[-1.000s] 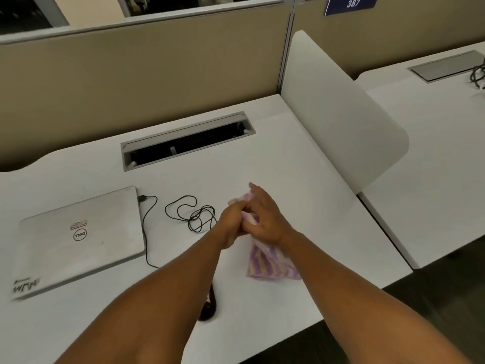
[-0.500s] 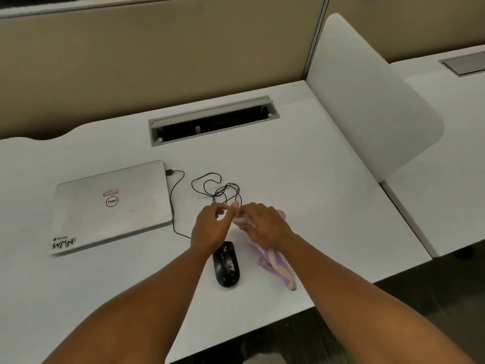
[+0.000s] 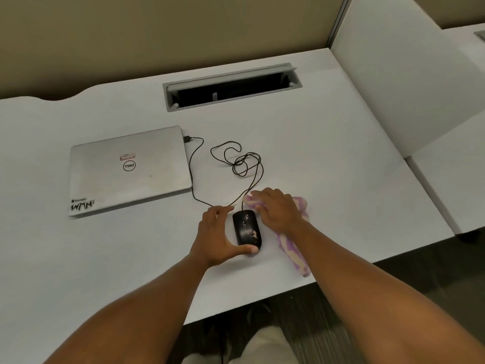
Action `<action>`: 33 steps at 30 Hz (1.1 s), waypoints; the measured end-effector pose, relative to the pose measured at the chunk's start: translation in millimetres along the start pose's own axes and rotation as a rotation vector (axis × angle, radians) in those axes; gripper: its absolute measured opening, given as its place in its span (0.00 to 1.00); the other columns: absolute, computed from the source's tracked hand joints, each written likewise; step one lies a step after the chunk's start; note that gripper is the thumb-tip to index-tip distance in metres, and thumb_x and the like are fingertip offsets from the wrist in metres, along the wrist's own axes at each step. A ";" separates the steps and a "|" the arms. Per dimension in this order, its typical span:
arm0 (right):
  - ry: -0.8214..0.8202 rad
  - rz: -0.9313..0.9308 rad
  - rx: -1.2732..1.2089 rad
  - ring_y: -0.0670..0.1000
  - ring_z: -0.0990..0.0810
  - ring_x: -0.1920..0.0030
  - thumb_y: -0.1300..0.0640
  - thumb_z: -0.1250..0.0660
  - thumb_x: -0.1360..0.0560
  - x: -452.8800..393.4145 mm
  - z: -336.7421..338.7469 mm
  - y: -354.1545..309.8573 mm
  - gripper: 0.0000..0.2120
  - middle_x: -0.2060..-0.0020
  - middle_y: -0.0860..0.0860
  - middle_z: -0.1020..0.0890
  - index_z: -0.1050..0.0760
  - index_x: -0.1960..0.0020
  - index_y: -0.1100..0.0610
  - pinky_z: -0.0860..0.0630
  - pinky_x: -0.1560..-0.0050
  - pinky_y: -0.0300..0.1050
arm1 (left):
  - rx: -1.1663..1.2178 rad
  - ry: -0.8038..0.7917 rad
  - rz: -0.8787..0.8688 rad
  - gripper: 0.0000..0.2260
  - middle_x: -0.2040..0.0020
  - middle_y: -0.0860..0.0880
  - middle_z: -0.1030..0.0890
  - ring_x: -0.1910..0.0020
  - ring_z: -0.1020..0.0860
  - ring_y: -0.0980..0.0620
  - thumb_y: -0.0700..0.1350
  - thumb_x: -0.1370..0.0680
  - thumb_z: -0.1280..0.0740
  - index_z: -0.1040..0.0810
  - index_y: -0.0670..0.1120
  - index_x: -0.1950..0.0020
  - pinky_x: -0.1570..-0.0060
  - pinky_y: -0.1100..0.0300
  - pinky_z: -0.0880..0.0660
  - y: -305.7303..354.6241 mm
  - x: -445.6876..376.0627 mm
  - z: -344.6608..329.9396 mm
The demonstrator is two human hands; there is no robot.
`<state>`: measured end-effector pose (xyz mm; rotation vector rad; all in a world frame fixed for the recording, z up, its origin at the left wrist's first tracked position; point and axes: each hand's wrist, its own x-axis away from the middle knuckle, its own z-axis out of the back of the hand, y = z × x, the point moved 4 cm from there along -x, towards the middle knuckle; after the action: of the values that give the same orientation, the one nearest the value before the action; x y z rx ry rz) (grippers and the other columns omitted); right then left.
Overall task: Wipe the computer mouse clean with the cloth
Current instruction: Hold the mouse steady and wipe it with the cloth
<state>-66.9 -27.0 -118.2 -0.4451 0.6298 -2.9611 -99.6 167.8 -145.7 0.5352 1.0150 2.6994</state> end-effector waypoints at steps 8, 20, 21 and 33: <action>-0.027 0.017 0.049 0.51 0.27 0.40 0.57 0.41 0.24 -2.1 -8.1 -5.3 0.21 0.39 0.47 0.25 0.26 0.32 0.49 0.33 0.42 0.51 | -0.045 -0.103 -0.050 0.64 0.19 0.51 0.45 0.20 0.48 0.50 0.80 0.46 0.29 0.47 0.51 0.19 0.22 0.51 0.48 -4.0 -3.4 -16.6; 0.001 0.130 0.024 0.49 0.26 0.41 0.51 0.41 0.20 1.5 -16.1 -0.8 0.15 0.40 0.45 0.23 0.23 0.37 0.44 0.35 0.40 0.53 | -0.023 -0.089 -0.138 0.57 0.18 0.51 0.46 0.19 0.52 0.53 0.74 0.40 0.27 0.44 0.49 0.19 0.20 0.49 0.54 -10.1 -5.3 -22.2; 0.016 0.142 0.017 0.49 0.26 0.41 0.52 0.40 0.21 2.9 -15.9 -0.8 0.14 0.41 0.45 0.22 0.22 0.38 0.45 0.35 0.41 0.52 | -0.027 -0.088 -0.138 0.57 0.18 0.51 0.46 0.19 0.52 0.53 0.75 0.40 0.27 0.44 0.49 0.19 0.20 0.49 0.54 -10.7 -5.2 -22.4; 0.080 0.099 -0.033 0.50 0.24 0.44 0.57 0.37 0.23 4.2 -8.7 -2.8 0.14 0.45 0.45 0.20 0.19 0.41 0.48 0.31 0.44 0.51 | -0.029 -0.109 -0.155 0.57 0.18 0.52 0.47 0.19 0.54 0.55 0.74 0.38 0.27 0.47 0.49 0.19 0.20 0.50 0.57 -12.4 -5.2 -23.9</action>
<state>-73.5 -21.6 -123.5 -0.2900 0.6885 -2.8904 -103.7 161.1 -172.0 0.5670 0.9455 2.5163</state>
